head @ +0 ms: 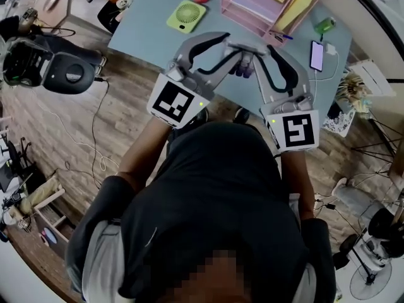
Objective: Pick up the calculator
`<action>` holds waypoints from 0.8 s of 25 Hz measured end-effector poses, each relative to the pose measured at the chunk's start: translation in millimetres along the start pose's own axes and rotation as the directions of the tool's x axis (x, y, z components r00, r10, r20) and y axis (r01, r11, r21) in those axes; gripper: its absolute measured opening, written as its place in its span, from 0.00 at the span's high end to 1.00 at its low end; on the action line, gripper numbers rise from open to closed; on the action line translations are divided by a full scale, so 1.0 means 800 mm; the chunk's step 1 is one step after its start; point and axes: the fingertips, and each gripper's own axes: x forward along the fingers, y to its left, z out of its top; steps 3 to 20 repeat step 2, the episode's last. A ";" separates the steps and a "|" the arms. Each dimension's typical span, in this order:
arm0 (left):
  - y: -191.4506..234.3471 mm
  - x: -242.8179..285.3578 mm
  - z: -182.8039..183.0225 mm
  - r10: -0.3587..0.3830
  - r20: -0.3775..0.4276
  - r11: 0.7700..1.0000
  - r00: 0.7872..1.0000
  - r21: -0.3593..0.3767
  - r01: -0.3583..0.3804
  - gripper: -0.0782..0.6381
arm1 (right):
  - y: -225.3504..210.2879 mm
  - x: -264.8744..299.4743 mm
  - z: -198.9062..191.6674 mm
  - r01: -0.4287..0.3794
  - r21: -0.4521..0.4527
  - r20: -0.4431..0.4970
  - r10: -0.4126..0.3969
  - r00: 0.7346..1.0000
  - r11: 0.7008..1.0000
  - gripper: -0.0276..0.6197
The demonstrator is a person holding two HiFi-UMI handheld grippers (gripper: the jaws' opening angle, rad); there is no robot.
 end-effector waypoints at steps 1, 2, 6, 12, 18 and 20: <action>-0.002 -0.011 0.004 0.003 0.001 1.000 1.000 -0.001 -0.003 0.62 | 0.011 -0.003 0.005 -0.006 -0.001 -0.007 0.006 1.000 1.000 0.78; -0.003 -0.022 0.007 0.005 0.001 1.000 1.000 -0.002 -0.005 0.62 | 0.021 -0.006 0.009 -0.013 -0.002 -0.014 0.013 1.000 1.000 0.78; -0.003 -0.022 0.007 0.005 0.001 1.000 1.000 -0.002 -0.005 0.62 | 0.021 -0.006 0.009 -0.013 -0.002 -0.014 0.013 1.000 1.000 0.78; -0.003 -0.022 0.007 0.005 0.001 1.000 1.000 -0.002 -0.005 0.62 | 0.021 -0.006 0.009 -0.013 -0.002 -0.014 0.013 1.000 1.000 0.78; -0.003 -0.022 0.007 0.005 0.001 1.000 1.000 -0.002 -0.005 0.62 | 0.021 -0.006 0.009 -0.013 -0.002 -0.014 0.013 1.000 1.000 0.78; -0.003 -0.022 0.007 0.005 0.001 1.000 1.000 -0.002 -0.005 0.62 | 0.021 -0.006 0.009 -0.013 -0.002 -0.014 0.013 1.000 1.000 0.78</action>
